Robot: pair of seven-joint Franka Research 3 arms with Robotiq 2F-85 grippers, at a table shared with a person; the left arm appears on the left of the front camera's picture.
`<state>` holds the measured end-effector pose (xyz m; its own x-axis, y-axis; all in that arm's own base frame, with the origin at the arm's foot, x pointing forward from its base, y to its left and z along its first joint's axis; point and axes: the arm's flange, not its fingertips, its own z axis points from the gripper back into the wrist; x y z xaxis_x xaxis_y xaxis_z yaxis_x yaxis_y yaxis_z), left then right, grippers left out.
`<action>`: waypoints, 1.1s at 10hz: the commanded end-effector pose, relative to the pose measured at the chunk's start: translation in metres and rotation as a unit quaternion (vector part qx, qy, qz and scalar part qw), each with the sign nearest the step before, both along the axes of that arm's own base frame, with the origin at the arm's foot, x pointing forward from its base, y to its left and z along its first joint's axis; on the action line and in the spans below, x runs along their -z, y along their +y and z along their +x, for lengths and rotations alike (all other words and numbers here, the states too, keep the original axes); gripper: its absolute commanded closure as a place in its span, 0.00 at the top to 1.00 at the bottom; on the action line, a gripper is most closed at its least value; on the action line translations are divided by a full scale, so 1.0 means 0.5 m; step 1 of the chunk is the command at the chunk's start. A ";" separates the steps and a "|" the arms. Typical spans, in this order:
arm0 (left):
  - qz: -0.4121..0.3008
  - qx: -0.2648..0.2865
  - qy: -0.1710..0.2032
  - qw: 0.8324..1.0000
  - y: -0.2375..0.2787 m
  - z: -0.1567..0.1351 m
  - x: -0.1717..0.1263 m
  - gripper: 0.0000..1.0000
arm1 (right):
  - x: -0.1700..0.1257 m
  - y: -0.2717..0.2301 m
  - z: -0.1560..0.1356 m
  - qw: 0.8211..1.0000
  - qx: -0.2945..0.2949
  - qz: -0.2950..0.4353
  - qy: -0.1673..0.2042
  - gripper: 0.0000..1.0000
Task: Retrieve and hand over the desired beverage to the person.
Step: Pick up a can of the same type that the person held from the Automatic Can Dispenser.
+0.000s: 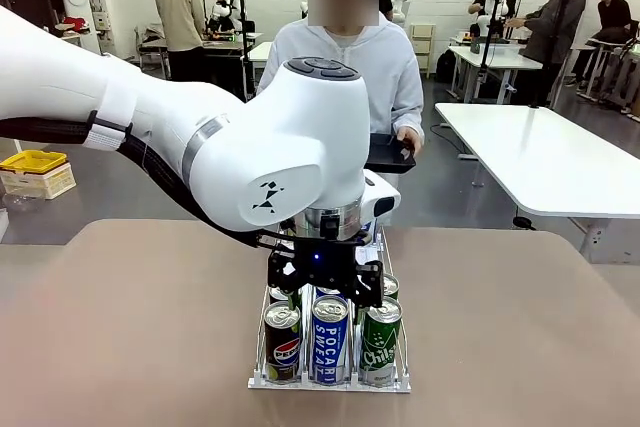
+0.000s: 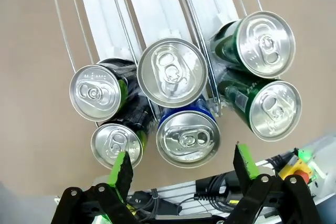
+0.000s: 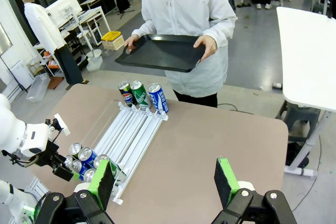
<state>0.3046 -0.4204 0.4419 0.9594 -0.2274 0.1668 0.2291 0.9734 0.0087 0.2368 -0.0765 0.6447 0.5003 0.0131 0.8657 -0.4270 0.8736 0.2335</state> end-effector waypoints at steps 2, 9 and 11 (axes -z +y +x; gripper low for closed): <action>0.015 -0.049 -0.003 0.999 -0.020 0.008 0.010 1.00 | 0.001 0.003 0.005 1.000 -0.012 0.007 -0.001 1.00; 0.009 -0.067 0.008 0.998 -0.019 0.015 0.015 1.00 | 0.001 0.003 0.005 1.000 -0.012 0.007 -0.001 1.00; 0.009 -0.077 0.013 0.997 -0.021 0.016 0.015 1.00 | 0.001 0.003 0.005 1.000 -0.012 0.007 -0.001 1.00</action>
